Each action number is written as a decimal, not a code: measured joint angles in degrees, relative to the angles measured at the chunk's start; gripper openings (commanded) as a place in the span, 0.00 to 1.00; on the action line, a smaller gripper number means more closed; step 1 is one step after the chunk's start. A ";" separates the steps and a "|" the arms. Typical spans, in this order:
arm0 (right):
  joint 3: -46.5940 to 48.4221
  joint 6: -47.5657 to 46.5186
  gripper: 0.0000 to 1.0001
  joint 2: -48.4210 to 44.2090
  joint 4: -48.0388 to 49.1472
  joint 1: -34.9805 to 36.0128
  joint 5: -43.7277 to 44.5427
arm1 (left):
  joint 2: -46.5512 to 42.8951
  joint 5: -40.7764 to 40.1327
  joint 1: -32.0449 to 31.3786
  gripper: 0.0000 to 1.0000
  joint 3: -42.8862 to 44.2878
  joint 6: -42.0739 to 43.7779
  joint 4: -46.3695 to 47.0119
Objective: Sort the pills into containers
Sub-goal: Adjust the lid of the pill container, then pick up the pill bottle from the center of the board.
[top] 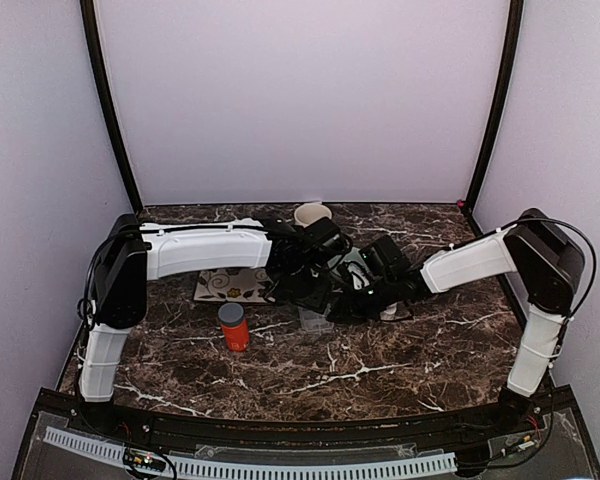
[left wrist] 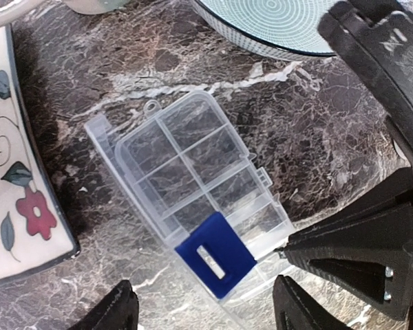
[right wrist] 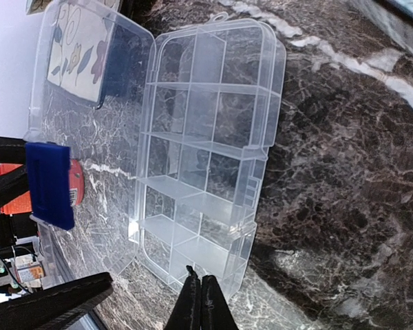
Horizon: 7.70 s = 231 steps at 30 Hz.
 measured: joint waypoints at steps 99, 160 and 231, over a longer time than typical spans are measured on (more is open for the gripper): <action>2.40 0.26 0.00 -2.80 -16.00 5.73 11.39 | -5.14 -2.14 0.00 0.51 -13.77 6.10 6.34; 8.50 -1.07 0.27 -4.55 -24.26 6.86 17.05 | -2.73 -2.73 0.00 0.50 -14.82 5.86 6.86; 49.03 -26.97 0.94 1.79 -23.10 8.39 30.51 | -67.69 -32.09 0.07 0.96 -56.08 7.58 35.76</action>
